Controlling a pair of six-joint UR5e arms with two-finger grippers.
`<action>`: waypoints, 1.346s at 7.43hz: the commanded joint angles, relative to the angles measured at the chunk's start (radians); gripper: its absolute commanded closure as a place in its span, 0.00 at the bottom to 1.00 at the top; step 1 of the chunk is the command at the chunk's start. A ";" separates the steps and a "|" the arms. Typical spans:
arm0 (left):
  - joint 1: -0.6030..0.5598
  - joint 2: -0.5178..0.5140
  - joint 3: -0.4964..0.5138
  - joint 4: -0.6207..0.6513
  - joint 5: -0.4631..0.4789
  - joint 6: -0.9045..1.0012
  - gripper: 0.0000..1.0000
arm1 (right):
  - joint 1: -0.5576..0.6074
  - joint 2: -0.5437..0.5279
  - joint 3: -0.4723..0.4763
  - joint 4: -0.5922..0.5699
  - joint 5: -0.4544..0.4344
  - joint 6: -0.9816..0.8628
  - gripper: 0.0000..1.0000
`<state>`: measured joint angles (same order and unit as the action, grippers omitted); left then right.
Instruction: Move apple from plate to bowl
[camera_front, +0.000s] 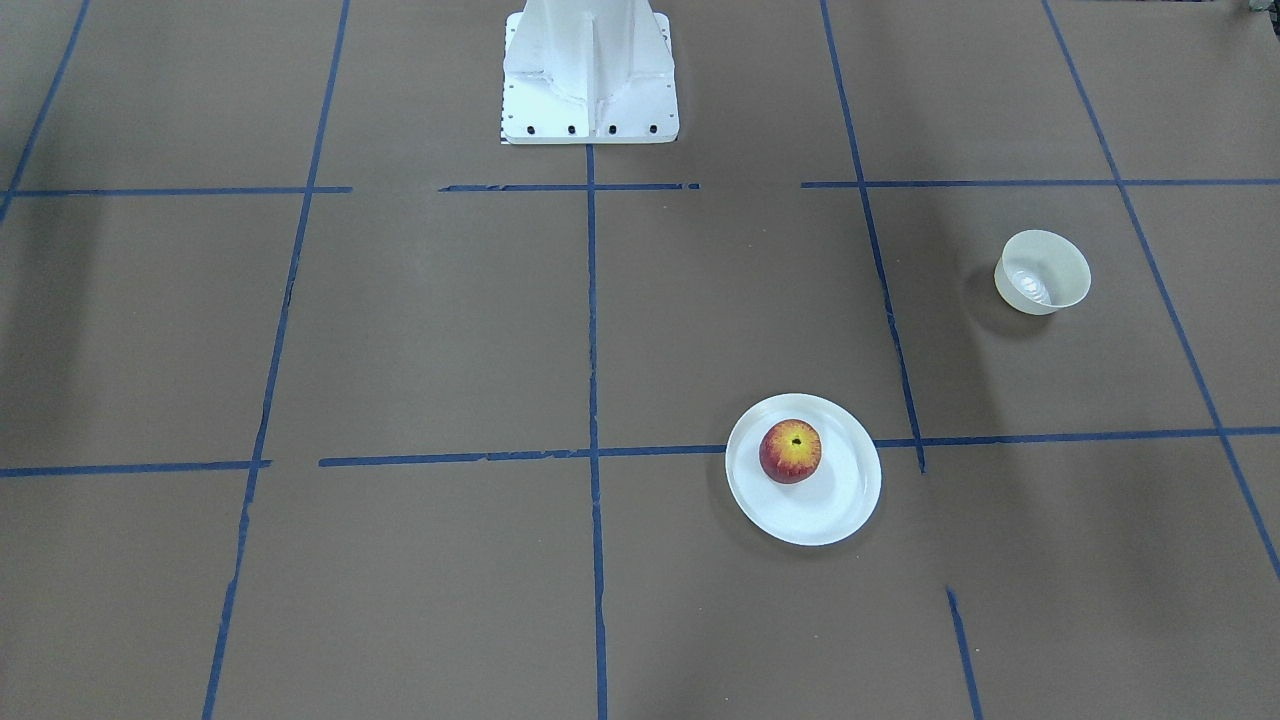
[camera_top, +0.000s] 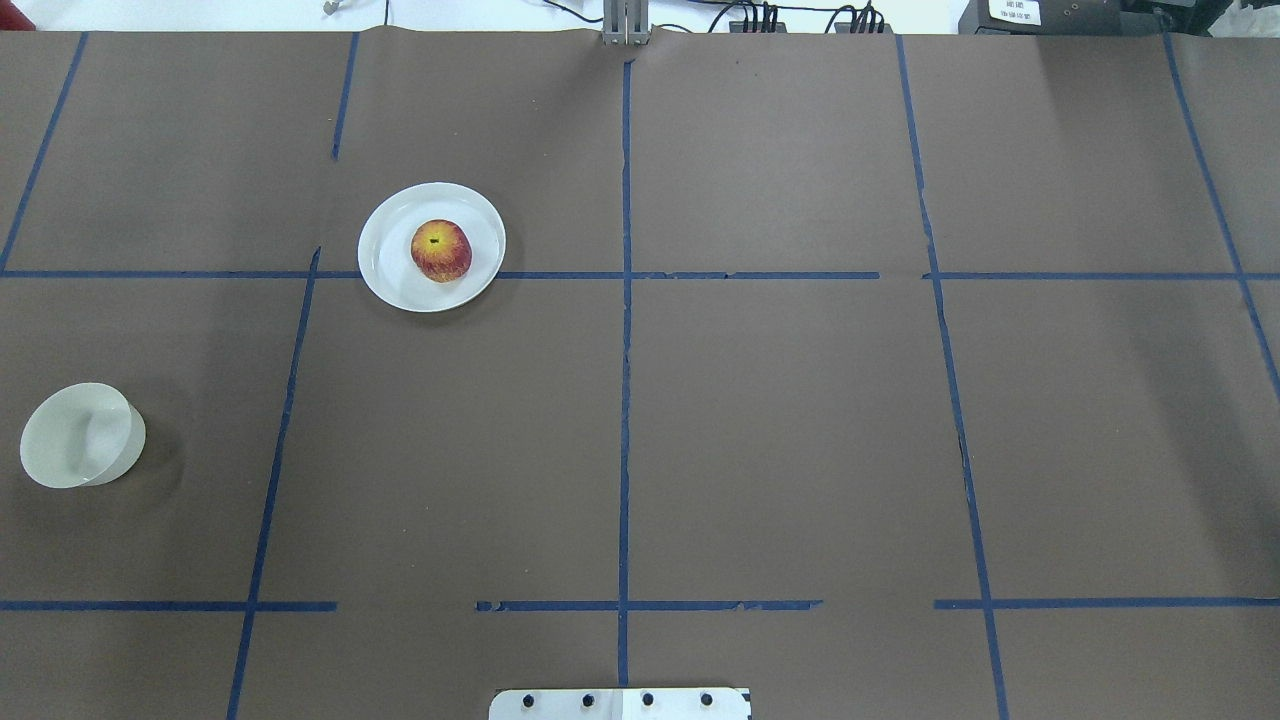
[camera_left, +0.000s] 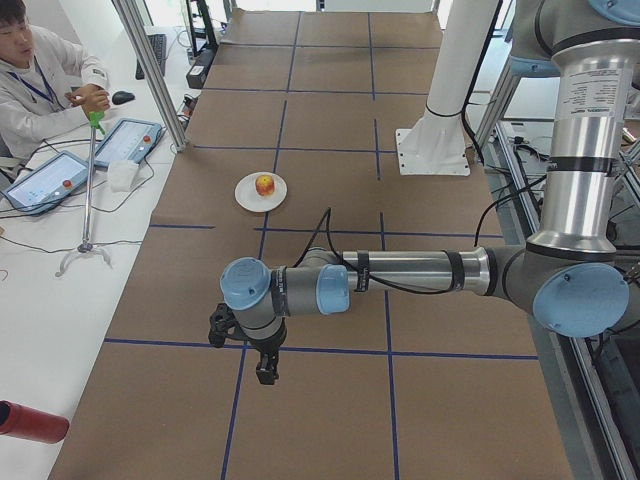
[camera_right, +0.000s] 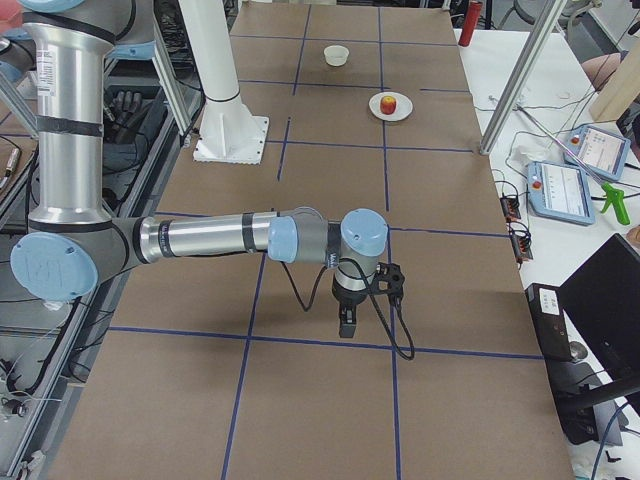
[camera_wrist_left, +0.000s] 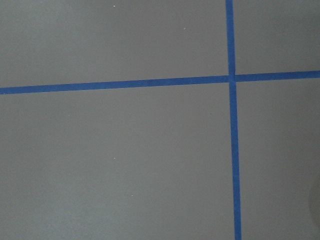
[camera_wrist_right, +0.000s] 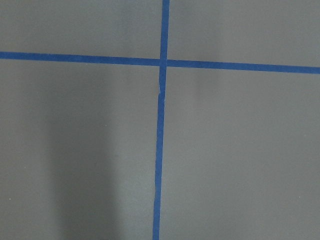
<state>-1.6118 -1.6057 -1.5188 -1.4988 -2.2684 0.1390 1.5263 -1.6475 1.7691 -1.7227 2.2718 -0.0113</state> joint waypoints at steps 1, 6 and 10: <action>-0.016 -0.014 0.011 -0.001 -0.073 -0.002 0.00 | 0.000 0.000 0.000 0.000 0.000 0.001 0.00; 0.018 -0.026 -0.047 -0.055 -0.120 -0.012 0.00 | 0.000 0.000 0.001 0.000 0.000 -0.001 0.00; 0.418 -0.135 -0.308 -0.064 -0.209 -0.723 0.00 | 0.000 0.000 0.001 0.000 0.000 0.001 0.00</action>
<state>-1.3052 -1.6697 -1.7653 -1.5622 -2.4756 -0.3186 1.5263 -1.6475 1.7694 -1.7227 2.2718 -0.0109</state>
